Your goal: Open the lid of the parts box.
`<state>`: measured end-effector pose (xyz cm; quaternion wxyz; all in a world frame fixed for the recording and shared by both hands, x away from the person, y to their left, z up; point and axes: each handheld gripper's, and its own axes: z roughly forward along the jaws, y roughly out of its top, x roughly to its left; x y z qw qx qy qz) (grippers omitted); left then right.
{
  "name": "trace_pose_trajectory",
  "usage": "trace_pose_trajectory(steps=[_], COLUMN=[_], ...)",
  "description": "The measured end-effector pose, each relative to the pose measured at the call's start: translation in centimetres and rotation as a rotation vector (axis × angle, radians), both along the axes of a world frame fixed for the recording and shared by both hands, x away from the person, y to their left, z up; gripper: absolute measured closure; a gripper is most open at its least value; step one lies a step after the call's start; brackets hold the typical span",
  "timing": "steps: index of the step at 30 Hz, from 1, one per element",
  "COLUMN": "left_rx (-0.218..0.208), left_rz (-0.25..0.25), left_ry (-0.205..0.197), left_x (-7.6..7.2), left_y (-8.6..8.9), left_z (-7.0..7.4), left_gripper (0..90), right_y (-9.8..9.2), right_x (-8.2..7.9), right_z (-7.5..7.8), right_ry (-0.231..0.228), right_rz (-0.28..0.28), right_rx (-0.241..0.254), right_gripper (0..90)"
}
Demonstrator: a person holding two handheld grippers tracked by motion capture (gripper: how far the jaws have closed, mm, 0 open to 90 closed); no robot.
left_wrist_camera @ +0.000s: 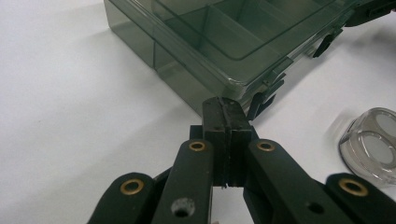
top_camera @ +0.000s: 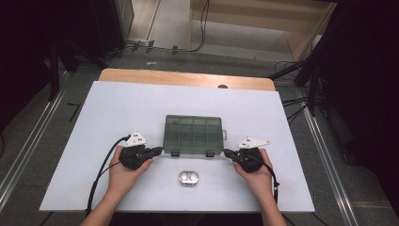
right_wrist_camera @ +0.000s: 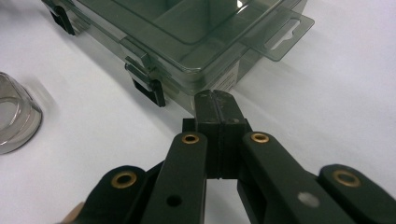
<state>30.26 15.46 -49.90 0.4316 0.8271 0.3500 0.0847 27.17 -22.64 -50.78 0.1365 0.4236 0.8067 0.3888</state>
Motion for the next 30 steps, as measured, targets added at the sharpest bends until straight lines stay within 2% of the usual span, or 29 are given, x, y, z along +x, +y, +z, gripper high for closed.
trace_pose_trajectory(steps=[16, 23, 30], left_rx=[0.009, -0.015, -0.015], left_rz=[-0.014, -0.011, -0.014], left_ry=[0.003, -0.004, -0.004], left_x=[-0.02, -0.09, -0.08], left_y=[-0.03, 0.06, 0.11], left_z=[0.11, 0.30, 0.31], left_gripper=[88.8, 88.8, 88.8], right_y=[0.03, -0.15, -0.27], right_x=[-0.23, -0.23, -0.25], right_z=[0.45, 0.46, 0.49], right_ry=[-0.031, -0.037, -0.044], right_rz=[0.010, 0.010, 0.008], right_rx=[0.012, 0.036, 0.051], right_gripper=[88.1, 88.1, 88.0])
